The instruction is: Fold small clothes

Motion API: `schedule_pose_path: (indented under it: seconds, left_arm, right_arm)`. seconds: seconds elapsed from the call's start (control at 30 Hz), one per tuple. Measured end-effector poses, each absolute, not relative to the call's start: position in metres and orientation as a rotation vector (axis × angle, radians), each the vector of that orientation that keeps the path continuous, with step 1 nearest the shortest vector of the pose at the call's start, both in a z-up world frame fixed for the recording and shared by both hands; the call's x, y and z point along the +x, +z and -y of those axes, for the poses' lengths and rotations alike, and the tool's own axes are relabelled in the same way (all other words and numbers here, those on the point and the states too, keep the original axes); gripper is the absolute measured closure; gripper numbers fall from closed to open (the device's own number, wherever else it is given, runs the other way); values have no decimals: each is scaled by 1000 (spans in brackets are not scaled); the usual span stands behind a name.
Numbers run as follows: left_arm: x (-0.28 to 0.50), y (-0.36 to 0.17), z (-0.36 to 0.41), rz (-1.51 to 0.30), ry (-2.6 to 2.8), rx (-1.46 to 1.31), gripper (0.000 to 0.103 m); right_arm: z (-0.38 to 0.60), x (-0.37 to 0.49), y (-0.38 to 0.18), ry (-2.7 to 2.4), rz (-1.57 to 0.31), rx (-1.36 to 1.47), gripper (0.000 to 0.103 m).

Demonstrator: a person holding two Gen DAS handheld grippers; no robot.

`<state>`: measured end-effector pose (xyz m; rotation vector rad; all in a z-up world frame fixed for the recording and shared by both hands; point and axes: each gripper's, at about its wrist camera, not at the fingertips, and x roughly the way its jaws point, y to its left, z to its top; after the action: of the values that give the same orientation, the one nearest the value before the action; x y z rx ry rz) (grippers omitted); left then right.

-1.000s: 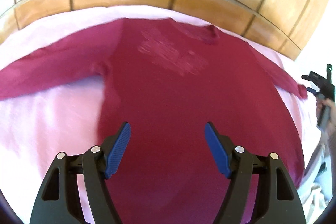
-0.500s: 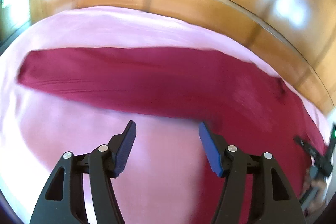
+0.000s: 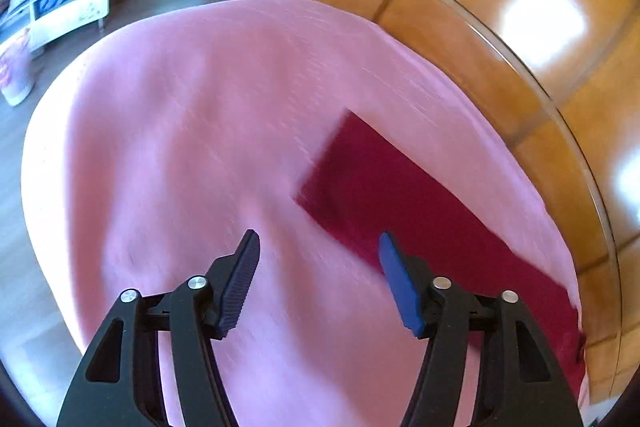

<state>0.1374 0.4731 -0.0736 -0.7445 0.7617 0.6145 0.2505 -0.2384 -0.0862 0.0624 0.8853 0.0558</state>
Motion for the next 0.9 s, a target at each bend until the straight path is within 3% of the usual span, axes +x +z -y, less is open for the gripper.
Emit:
schedule_pose_path:
  seconds: [0.1,0.17,0.23,0.3,0.43,0.63,0.83,0.9]
  left_arm:
    - [149,-82,-488,-792,595,-756,66]
    - [153,-86,-494,-804,589,-763,67]
    - [156,-91,-500,-809,578,-770,89]
    - [153,-90,-496,-804,589,-743,95]
    - [132,-80,-483,-764,612,-689,96]
    - [132,-97,-472,-862,670,-580,96]
    - [133,-61,-431,-827,706,-473,95]
    - [129,-44,-396,-782,633,-448,82]
  right_arm:
    - [238,250,-86,47,-889,45,10]
    - [239,250,-86,44,-890,38,10]
    - [240,250,-86,45,-889,39,10]
    - [240,250,-86,43,-889,37,10]
    - [239,250,-86,34,-888,25,10]
    - [241,250,-89,50,-890,43,8]
    - [242,250,-89,57,-886,56,8]
    - [243,248,-86,61,-885,63,8]
